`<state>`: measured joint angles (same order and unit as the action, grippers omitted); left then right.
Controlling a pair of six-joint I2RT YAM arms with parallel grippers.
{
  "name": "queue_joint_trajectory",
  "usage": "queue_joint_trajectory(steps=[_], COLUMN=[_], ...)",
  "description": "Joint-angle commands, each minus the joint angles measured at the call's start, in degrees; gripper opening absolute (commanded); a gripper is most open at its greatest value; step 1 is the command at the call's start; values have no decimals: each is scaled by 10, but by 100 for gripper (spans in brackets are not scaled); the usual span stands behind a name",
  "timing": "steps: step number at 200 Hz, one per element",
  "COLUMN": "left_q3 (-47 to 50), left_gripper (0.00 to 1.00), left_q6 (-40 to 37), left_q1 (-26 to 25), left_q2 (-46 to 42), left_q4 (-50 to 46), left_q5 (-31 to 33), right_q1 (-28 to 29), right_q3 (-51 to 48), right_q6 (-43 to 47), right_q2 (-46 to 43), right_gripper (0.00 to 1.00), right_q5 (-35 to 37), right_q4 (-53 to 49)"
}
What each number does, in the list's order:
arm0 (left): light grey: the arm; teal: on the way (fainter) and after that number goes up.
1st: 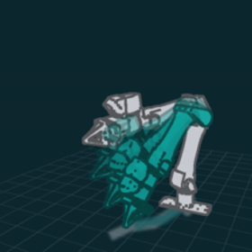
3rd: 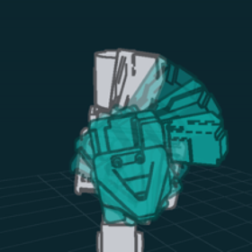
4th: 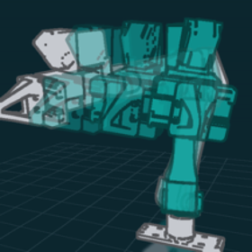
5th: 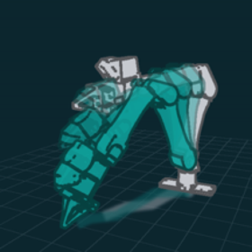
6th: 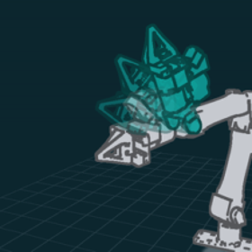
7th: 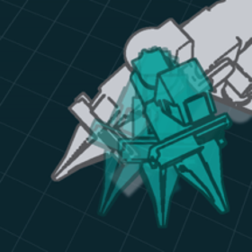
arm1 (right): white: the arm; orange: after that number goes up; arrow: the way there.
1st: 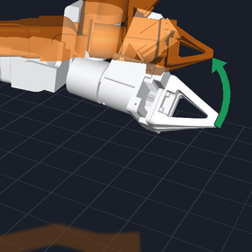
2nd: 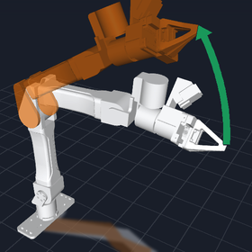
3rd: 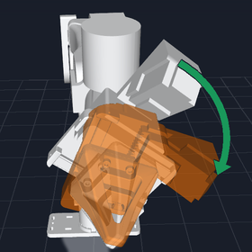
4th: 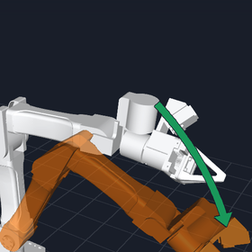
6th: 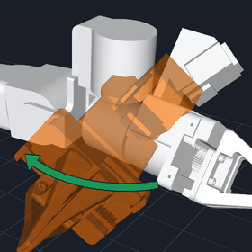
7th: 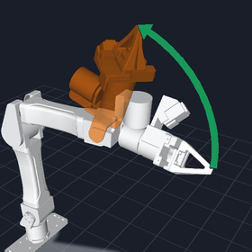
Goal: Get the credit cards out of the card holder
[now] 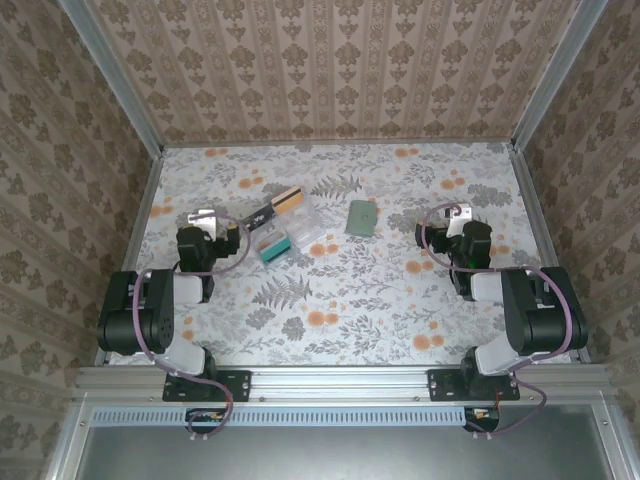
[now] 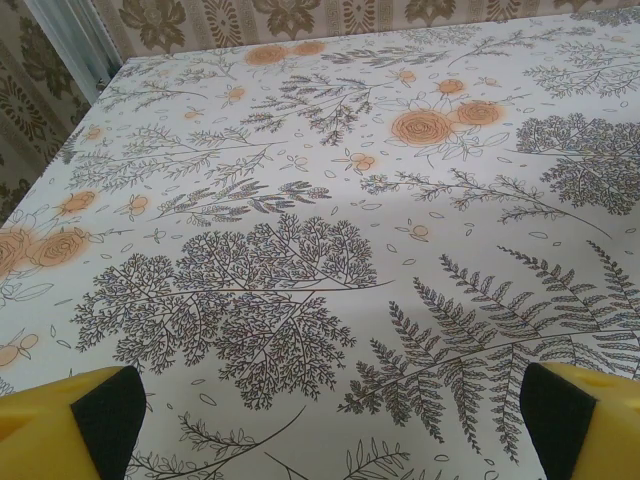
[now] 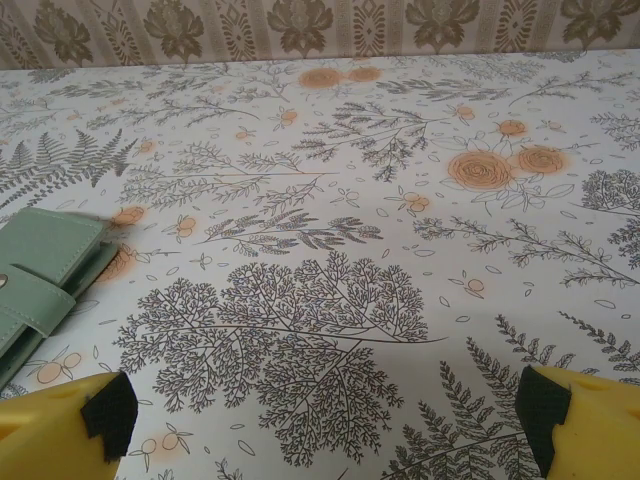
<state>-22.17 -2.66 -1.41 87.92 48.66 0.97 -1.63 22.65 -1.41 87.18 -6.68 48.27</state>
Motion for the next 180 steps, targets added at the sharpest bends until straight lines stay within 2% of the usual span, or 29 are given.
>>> queue_joint_trajectory(steps=[1, 137, 163, 180], left_q3=[-12, -17, -53, -90], left_gripper=[100, 100, 100, 100], left_q6=[-8, -1, 9, 30], left_q1=[3, 16, 15, 14], left_q2=[0, -4, -67, -133], left_q4=[-1, -11, -121, -233], left_q5=[-10, -36, -10, 26], right_q1=[0, 0, 0, 0], right_q3=[4, 3, 6, 40], right_q6=[3, 3, -6, -22], right_q2=[3, 3, -15, -71], right_gripper=[100, 100, 100, 100], right_q5=[3, 3, 27, 53], right_q4=[13, 13, -2, -126])
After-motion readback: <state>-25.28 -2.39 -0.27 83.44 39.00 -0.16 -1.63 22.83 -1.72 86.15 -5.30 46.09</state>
